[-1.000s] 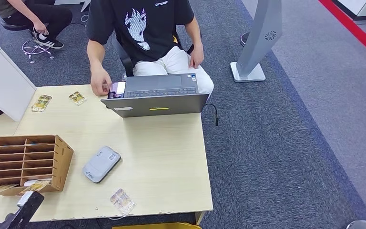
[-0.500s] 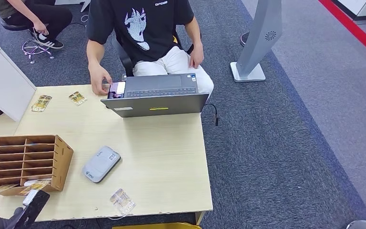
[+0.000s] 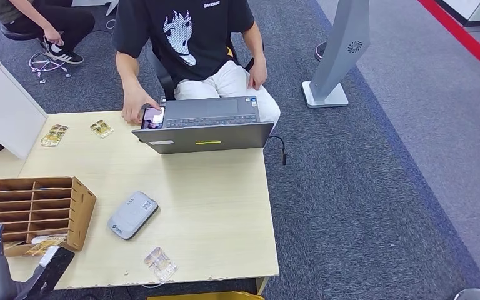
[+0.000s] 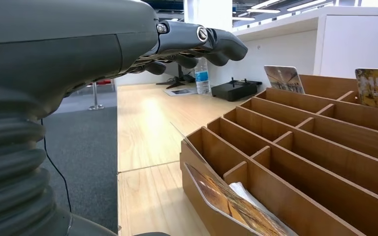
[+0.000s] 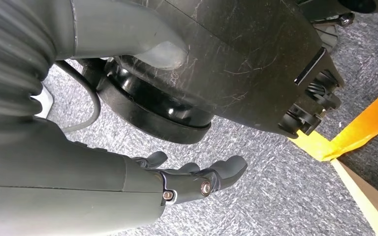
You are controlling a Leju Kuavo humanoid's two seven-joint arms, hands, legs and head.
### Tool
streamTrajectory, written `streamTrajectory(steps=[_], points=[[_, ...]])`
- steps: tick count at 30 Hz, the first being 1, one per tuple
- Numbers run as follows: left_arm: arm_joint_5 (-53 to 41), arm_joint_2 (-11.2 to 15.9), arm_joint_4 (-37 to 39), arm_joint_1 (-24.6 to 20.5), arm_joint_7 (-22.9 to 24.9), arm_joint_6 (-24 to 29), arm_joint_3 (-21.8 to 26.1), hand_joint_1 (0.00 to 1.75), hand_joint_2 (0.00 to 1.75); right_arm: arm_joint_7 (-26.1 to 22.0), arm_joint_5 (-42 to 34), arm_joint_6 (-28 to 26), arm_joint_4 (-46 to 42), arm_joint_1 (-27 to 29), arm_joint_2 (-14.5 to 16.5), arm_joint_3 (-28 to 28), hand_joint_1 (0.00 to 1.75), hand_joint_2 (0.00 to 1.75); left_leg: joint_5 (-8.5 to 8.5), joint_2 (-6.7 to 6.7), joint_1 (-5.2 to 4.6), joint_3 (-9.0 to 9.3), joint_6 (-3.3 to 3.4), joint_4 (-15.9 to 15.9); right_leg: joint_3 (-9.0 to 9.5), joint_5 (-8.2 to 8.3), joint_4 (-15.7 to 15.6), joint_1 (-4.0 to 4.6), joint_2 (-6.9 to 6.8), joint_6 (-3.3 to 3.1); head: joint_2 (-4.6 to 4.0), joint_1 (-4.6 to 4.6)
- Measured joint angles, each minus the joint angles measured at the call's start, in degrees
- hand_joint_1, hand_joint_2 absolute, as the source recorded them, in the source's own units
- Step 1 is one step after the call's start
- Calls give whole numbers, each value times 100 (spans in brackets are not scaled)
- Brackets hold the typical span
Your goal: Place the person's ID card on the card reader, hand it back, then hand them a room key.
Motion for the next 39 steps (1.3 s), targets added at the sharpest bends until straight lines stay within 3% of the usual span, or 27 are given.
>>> streamTrajectory(steps=[28,39], points=[[132,-19,340,-159,54,-159,-98,0,175,-27,-175,-100,-9,-2,-10,32,0,175,0,0,0,0,0,0,0,0,0,0,0,0,0,0],[299,-72,816,-504,-226,-43,-182,0,175,-155,-330,-126,7,-107,-37,139,0,175,0,1,0,1,0,1,0,1,0,0,1,-1,-1,0]])
